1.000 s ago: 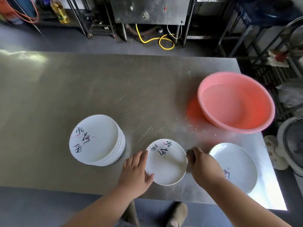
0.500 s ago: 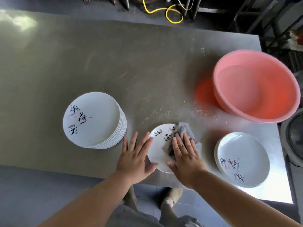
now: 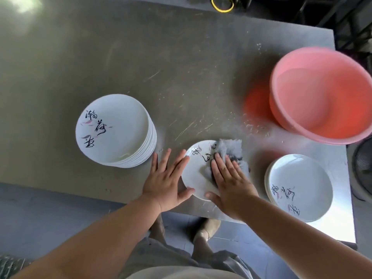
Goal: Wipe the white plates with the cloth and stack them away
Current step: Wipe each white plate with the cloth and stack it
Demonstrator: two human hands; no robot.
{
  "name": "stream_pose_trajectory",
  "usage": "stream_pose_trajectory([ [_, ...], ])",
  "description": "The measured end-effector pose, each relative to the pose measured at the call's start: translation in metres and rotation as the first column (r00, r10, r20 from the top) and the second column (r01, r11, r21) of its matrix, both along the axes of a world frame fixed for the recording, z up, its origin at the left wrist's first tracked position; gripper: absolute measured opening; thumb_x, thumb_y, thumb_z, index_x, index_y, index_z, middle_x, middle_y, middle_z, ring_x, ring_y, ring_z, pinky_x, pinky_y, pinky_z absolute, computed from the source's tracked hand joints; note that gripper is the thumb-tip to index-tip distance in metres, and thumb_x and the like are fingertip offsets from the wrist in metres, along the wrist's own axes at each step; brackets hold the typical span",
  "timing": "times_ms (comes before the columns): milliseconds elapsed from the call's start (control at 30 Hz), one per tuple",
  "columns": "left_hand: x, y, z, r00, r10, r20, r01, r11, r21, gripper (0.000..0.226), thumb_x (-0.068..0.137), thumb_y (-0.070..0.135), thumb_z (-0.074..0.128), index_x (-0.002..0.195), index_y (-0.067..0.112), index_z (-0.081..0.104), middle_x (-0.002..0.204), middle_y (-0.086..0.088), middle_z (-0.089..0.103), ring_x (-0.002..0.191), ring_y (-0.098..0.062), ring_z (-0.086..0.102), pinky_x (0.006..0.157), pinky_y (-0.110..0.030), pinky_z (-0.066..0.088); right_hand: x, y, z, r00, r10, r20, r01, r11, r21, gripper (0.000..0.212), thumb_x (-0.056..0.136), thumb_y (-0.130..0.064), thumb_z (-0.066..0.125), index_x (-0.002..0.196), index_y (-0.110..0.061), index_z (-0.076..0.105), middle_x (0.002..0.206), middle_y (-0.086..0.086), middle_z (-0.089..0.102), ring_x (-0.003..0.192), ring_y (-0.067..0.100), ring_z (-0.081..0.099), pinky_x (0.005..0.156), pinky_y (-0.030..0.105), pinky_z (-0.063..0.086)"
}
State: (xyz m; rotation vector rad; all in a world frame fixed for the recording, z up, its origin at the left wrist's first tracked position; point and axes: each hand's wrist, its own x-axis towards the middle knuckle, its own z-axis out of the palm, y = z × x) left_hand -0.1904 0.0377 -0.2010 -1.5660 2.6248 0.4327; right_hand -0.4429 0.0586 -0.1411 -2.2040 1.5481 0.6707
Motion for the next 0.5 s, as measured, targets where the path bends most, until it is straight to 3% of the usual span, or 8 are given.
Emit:
stream_pose_trajectory([
  [100,0.0,0.0,0.0,1.0,0.012,0.023,-0.012,1.0,0.005,0.101,0.092,0.088,0.023,0.168,0.023,0.006,0.176,0.007,0.001,0.162,-0.037,0.003,0.124,-0.069,0.01,0.029,-0.016,-0.007,0.996,-0.068,0.05,0.066,0.997,0.041,0.098,0.091,-0.079,-0.007,0.151,-0.009,-0.038,0.155,0.009,-0.052,0.145,0.032,-0.046,0.126,0.048,-0.019],
  [200,0.001,-0.001,-0.002,0.999,0.001,0.04,-0.001,1.0,0.006,0.103,0.092,0.089,0.024,0.169,0.022,0.01,0.176,0.007,-0.001,0.162,-0.037,0.002,0.124,-0.07,0.01,0.032,0.002,-0.006,0.986,0.126,0.112,-0.134,0.988,0.071,0.096,0.094,-0.08,-0.005,0.153,-0.012,-0.036,0.157,0.007,-0.051,0.146,0.03,-0.047,0.127,0.049,-0.017],
  [267,0.0,-0.001,-0.003,0.999,0.003,0.033,-0.003,1.0,0.0,0.099,0.093,0.085,0.025,0.168,0.023,0.012,0.176,0.009,0.0,0.162,-0.037,0.003,0.124,-0.07,0.01,0.011,0.019,-0.001,0.952,0.271,0.14,-0.285,0.954,0.097,0.096,0.093,-0.081,-0.006,0.158,-0.014,-0.029,0.164,0.005,-0.041,0.151,0.03,-0.039,0.128,0.049,-0.014],
  [333,0.001,0.0,-0.003,1.0,-0.006,0.03,0.006,1.0,-0.008,0.096,0.094,0.081,0.029,0.168,0.023,0.014,0.176,0.009,0.001,0.161,-0.039,0.004,0.123,-0.071,0.01,-0.016,0.024,0.008,0.934,0.332,0.135,-0.34,0.94,0.037,0.096,0.096,-0.08,0.0,0.164,-0.013,-0.011,0.171,0.006,-0.02,0.157,0.033,-0.018,0.127,0.049,-0.006],
  [400,0.001,0.0,-0.003,1.0,-0.015,0.013,0.016,1.0,-0.02,0.097,0.092,0.078,0.038,0.168,0.022,0.014,0.176,0.008,0.004,0.161,-0.041,0.004,0.123,-0.072,0.011,-0.035,0.015,0.012,0.95,0.298,0.09,-0.302,0.953,0.027,0.095,0.097,-0.08,0.007,0.164,-0.014,-0.009,0.171,0.005,-0.018,0.158,0.033,-0.014,0.127,0.046,-0.004],
  [500,0.002,-0.001,-0.004,1.0,-0.022,-0.012,0.022,0.999,-0.034,0.099,0.09,0.076,0.043,0.168,0.021,0.015,0.176,0.006,0.007,0.16,-0.042,0.007,0.123,-0.071,0.01,-0.03,-0.015,0.008,0.982,0.19,0.009,-0.19,0.981,-0.03,0.098,0.093,-0.079,0.0,0.161,-0.011,-0.022,0.166,0.007,-0.033,0.155,0.03,-0.028,0.13,0.047,-0.01],
])
